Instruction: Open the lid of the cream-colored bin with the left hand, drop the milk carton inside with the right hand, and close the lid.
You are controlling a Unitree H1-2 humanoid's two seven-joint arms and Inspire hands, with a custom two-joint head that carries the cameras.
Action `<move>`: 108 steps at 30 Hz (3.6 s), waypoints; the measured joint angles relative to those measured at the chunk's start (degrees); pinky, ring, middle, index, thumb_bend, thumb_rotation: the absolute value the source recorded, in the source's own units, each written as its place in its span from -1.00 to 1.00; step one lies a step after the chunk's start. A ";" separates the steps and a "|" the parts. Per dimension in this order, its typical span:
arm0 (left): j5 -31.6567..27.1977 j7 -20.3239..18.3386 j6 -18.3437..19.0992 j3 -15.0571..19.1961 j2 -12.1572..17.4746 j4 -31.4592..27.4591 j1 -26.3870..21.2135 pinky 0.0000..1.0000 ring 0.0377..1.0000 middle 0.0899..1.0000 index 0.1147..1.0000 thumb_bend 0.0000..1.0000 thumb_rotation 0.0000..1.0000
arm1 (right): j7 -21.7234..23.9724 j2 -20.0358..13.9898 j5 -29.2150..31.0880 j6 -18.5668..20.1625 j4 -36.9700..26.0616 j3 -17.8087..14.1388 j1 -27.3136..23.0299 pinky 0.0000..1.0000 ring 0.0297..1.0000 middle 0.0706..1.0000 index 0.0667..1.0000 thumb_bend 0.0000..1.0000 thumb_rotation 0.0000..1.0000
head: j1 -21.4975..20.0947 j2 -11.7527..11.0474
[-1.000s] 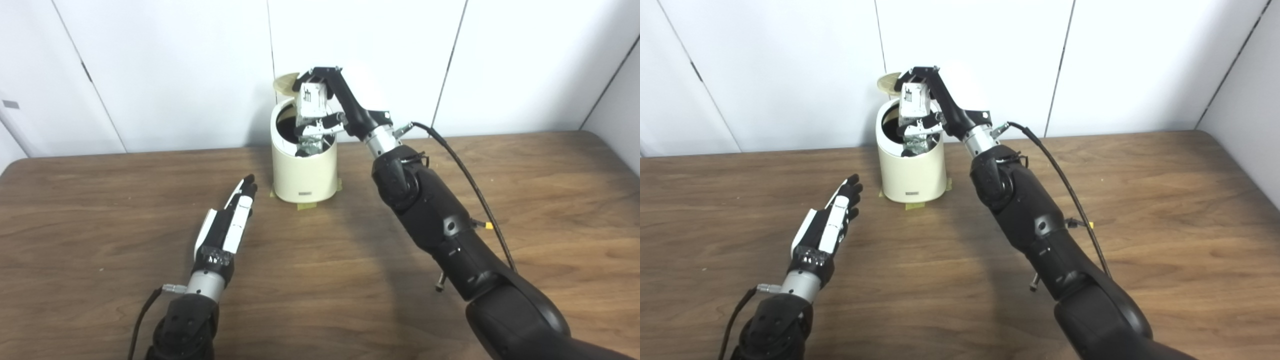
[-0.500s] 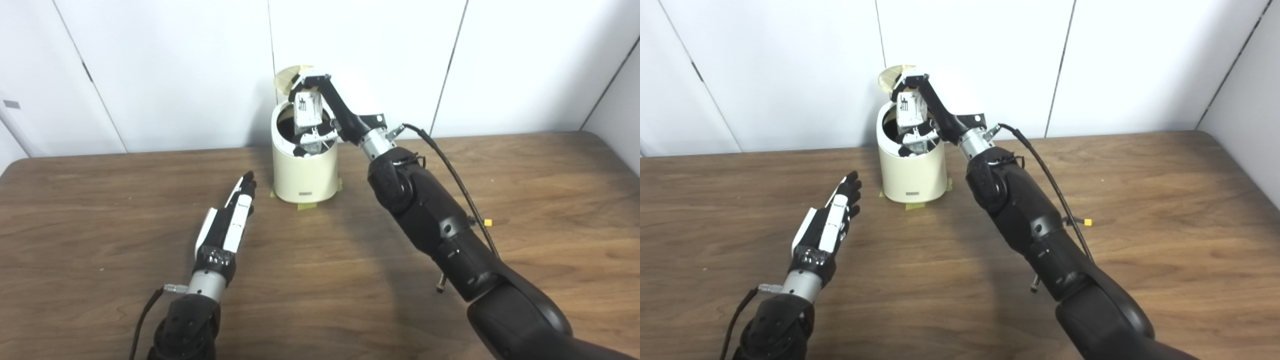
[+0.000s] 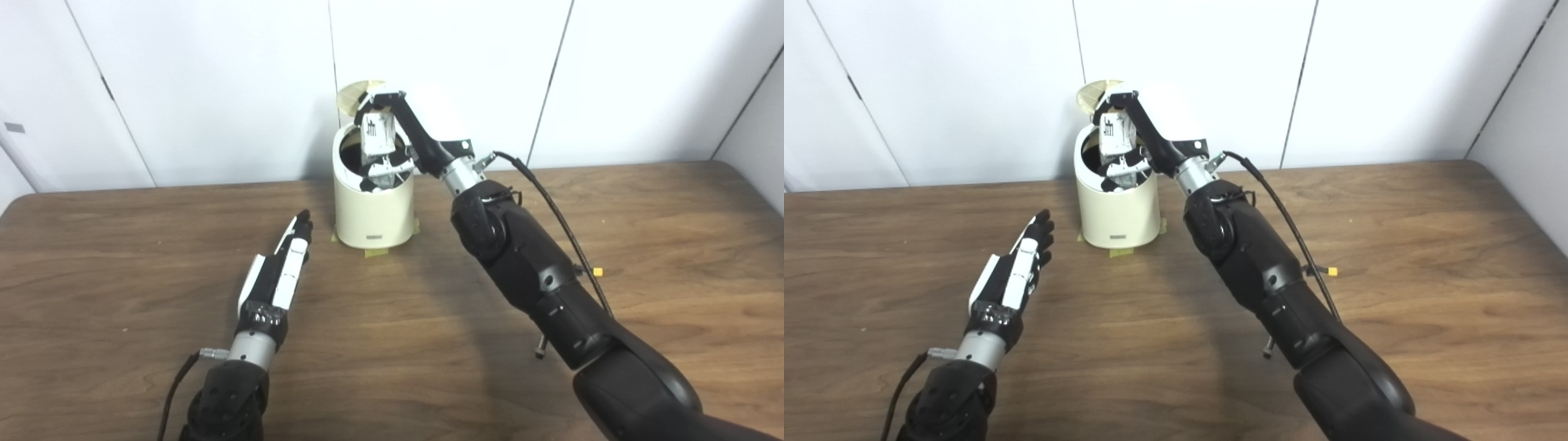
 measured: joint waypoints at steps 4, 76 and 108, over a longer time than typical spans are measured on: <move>0.01 -0.14 0.00 -0.01 0.27 0.05 -0.01 1.00 0.99 1.00 1.00 0.27 1.00 | -0.24 -0.06 0.69 -0.55 0.02 -0.18 0.22 0.37 0.41 0.37 -0.08 0.05 -0.71 | -0.09 -0.09; -8.68 -3.88 6.31 6.99 8.06 10.56 -30.09 0.74 0.71 0.68 0.62 0.20 0.83 | 16.88 7.14 46.31 31.37 -46.66 -24.10 40.06 0.75 0.82 0.81 0.80 0.19 0.87 | -1.76 -1.41; 4.62 -16.52 -4.86 -10.73 15.86 27.40 -46.19 0.63 0.57 0.48 0.52 0.04 1.00 | 14.27 10.01 47.84 24.83 -42.77 -23.66 41.92 0.72 0.71 0.69 0.75 0.12 0.99 | -1.93 -2.99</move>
